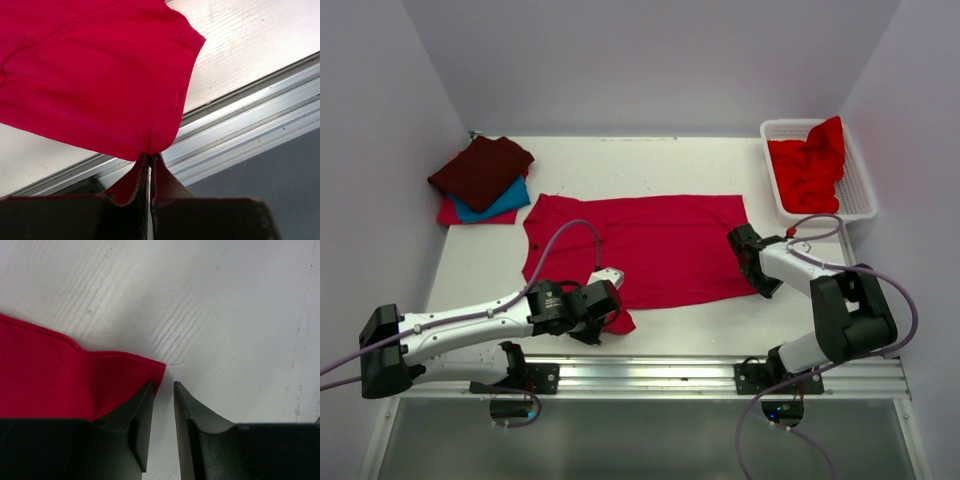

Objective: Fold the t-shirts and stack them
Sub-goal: Fold the tshirt

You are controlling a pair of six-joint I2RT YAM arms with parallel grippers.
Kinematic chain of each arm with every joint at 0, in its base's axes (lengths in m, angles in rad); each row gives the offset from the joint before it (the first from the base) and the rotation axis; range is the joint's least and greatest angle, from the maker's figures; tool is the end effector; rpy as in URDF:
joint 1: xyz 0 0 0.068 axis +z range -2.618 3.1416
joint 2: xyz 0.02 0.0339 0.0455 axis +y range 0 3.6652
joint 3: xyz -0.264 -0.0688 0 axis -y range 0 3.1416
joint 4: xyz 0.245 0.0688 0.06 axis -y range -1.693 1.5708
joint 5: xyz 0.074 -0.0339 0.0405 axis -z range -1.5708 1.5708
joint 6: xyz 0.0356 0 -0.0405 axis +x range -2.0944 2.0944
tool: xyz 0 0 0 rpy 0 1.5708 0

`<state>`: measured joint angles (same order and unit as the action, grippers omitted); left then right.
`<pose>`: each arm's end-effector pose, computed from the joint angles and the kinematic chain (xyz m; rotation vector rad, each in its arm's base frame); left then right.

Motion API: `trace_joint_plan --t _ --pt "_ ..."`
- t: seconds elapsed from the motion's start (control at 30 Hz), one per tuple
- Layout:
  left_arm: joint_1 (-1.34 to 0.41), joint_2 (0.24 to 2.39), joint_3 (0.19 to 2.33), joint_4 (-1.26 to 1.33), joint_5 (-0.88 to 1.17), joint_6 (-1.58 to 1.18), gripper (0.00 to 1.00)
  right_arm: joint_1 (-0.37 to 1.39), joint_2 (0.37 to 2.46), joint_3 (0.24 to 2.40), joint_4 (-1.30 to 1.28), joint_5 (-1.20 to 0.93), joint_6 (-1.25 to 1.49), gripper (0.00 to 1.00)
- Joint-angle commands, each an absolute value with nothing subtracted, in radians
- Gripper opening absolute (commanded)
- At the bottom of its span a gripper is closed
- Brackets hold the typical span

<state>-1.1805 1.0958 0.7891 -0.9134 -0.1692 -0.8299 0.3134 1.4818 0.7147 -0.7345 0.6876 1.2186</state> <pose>0.0772 -0.1720 0.2291 0.4466 2.7623 -0.2913 0.2178 0.0468 0.1483 1.1447 2.2817 -0.5974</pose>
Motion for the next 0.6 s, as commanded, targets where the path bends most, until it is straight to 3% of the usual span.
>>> trace_joint_plan --t 0.0,0.17,0.27,0.3,0.37,0.43,0.57 --pt "-1.184 1.074 0.792 -0.927 -0.183 -0.862 0.00 0.313 1.497 0.689 -0.672 0.658 1.244 0.32" --pt "-1.184 1.078 0.792 -0.919 -0.179 -0.862 0.00 0.313 1.473 0.681 -0.654 0.658 1.226 0.34" --pt "-1.184 1.086 0.798 -0.917 -0.179 -0.859 0.00 0.313 1.491 0.678 -0.641 0.654 1.226 0.30" --pt "-1.184 1.088 0.798 -0.919 -0.179 -0.858 0.00 0.313 1.496 0.678 -0.637 0.650 1.221 0.27" --pt "-1.184 1.088 0.798 -0.917 -0.179 -0.856 0.00 0.313 1.512 0.680 -0.623 0.637 1.218 0.08" --pt "-1.184 1.088 0.795 -0.919 -0.179 -0.856 0.00 0.313 1.520 0.677 -0.598 0.629 1.207 0.01" --pt "-1.184 1.078 0.790 -0.919 -0.183 -0.861 0.00 0.311 1.511 0.673 -0.581 0.611 1.177 0.00"
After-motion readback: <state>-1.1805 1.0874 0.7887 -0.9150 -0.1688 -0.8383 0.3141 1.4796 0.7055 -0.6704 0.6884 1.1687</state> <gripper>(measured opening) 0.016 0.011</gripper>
